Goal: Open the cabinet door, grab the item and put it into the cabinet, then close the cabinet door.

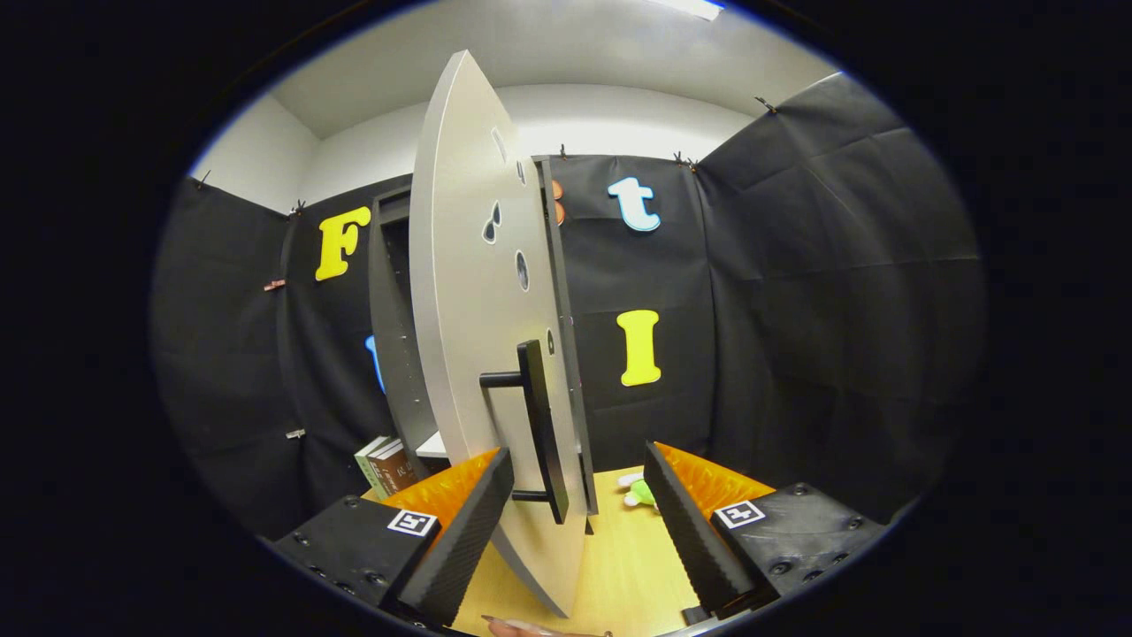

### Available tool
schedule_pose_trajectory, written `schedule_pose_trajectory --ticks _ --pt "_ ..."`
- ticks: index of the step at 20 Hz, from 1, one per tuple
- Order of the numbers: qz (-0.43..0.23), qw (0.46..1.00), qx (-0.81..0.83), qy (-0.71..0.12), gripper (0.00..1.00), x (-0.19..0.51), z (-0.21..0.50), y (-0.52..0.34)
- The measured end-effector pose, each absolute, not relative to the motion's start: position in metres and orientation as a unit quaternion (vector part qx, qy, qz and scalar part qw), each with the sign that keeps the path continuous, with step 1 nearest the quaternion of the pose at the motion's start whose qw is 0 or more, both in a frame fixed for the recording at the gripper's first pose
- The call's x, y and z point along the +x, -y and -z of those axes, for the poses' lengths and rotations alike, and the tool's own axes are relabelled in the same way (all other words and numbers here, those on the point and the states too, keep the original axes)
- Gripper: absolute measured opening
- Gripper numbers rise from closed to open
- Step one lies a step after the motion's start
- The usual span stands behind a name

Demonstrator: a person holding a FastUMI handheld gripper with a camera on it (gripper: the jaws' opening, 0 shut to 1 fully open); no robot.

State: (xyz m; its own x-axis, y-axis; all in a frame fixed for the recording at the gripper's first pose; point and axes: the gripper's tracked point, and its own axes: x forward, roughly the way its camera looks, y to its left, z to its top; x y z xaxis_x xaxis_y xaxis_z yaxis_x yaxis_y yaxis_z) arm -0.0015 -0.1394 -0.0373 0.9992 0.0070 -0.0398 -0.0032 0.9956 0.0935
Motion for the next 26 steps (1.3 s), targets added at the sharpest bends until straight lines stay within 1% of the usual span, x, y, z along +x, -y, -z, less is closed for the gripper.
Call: schedule_pose_trajectory --ticks 8,12,14,19,26 --pt "-0.020 0.999 0.034 -0.029 0.98 0.025 0.047 0.038" --pt "-0.048 0.997 0.039 -0.046 0.98 0.043 0.063 -0.020" --pt "-0.053 0.997 0.036 -0.044 0.98 0.050 0.064 -0.036" --pt "-0.058 0.997 0.038 -0.035 0.98 0.054 0.063 -0.056" --pt "-0.059 0.997 0.033 -0.034 0.98 0.055 0.060 -0.048"
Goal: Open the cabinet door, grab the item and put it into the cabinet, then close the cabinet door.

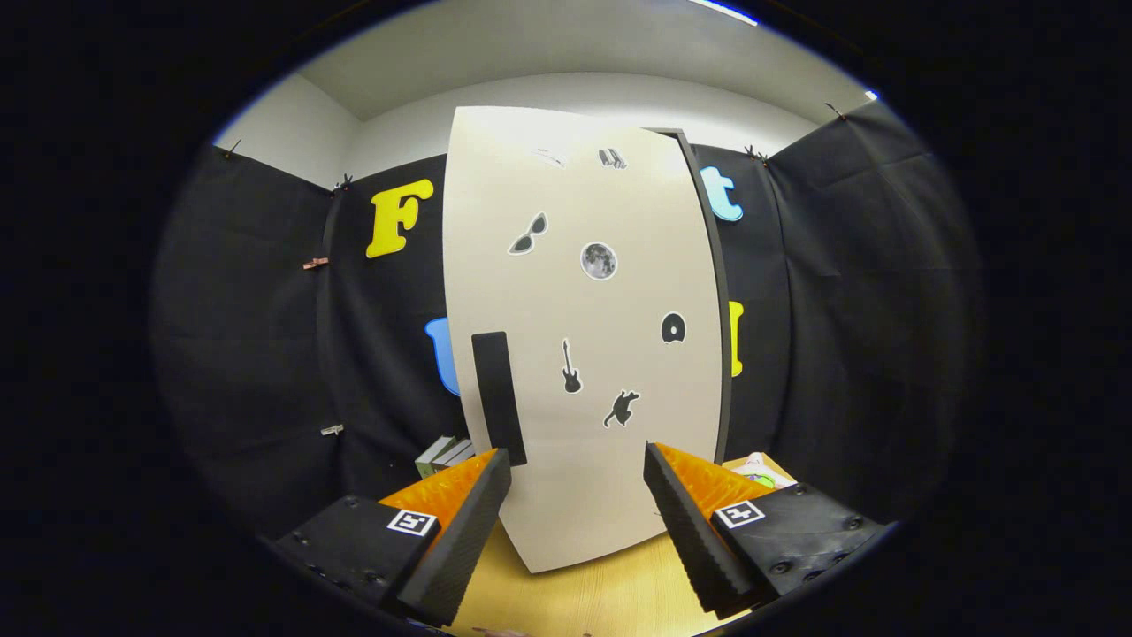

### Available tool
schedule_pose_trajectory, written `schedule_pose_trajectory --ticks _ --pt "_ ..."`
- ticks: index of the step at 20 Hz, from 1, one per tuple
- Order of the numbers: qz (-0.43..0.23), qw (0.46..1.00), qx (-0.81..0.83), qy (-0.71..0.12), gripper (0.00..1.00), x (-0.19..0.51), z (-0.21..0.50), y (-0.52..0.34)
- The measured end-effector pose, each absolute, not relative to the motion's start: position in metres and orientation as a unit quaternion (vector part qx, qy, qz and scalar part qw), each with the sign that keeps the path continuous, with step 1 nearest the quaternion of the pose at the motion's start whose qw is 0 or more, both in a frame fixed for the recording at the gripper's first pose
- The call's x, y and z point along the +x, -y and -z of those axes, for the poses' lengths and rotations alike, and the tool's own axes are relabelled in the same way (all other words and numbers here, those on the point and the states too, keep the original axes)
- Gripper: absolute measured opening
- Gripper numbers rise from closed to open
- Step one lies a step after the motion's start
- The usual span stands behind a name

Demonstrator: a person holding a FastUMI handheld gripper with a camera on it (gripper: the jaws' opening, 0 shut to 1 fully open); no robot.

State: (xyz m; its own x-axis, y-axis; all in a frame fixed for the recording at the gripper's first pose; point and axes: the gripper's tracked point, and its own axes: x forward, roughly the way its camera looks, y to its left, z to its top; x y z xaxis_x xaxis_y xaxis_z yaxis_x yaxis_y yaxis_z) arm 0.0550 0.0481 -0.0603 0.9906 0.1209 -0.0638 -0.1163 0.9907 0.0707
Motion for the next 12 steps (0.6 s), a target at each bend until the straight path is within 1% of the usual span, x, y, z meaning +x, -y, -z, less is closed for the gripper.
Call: schedule_pose_trajectory --ticks 12 --pt "-0.071 0.997 0.027 -0.032 0.98 0.0545 0.0551 -0.0424"
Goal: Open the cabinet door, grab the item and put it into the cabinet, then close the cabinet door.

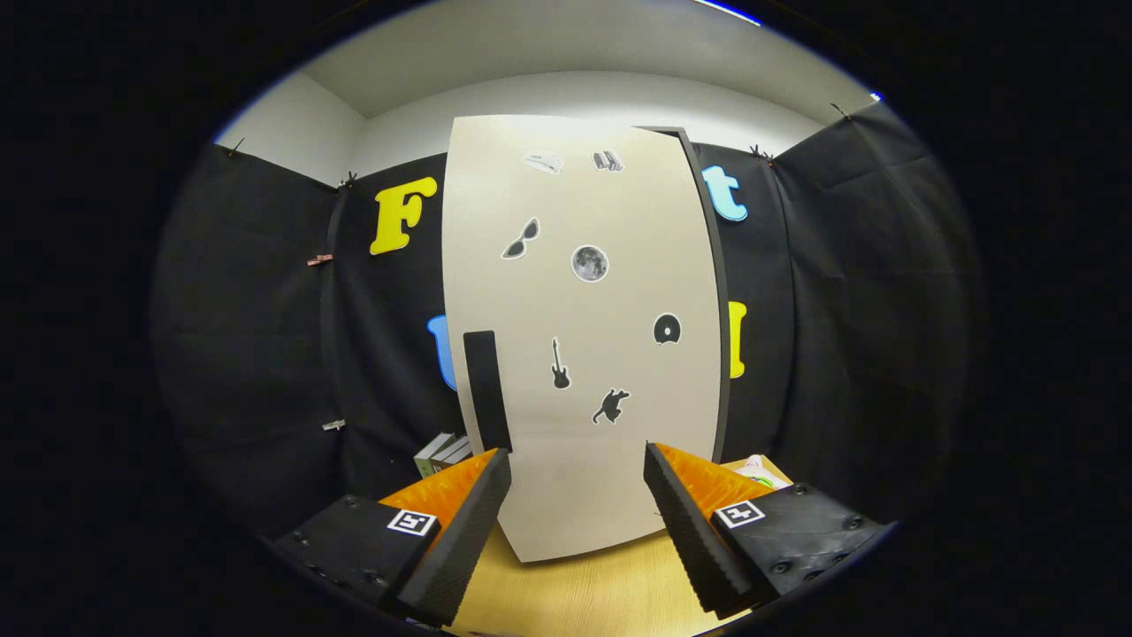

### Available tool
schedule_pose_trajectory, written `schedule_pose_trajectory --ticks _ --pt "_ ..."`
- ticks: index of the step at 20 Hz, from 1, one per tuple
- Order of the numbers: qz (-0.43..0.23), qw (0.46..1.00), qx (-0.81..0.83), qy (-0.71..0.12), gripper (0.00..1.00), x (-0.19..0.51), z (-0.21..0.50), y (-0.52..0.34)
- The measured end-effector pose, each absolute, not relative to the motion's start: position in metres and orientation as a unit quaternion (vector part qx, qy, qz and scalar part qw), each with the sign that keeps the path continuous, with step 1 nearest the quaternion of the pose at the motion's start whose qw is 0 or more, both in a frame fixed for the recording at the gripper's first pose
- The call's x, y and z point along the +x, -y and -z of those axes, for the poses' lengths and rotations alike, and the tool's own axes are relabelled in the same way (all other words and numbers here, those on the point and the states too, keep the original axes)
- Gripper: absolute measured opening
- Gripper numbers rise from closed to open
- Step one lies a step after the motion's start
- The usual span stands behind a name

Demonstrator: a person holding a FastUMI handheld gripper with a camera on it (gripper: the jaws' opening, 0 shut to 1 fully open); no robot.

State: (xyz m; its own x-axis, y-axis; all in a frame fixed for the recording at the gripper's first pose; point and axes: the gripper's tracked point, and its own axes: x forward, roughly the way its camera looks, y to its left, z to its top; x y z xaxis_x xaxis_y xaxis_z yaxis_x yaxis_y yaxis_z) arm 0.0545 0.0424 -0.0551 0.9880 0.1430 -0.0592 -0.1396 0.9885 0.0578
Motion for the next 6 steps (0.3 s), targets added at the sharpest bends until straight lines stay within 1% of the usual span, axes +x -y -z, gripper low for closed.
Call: schedule_pose_trajectory --ticks 6 --pt "-0.067 0.997 0.022 -0.023 0.98 0.0529 0.0511 -0.0389"
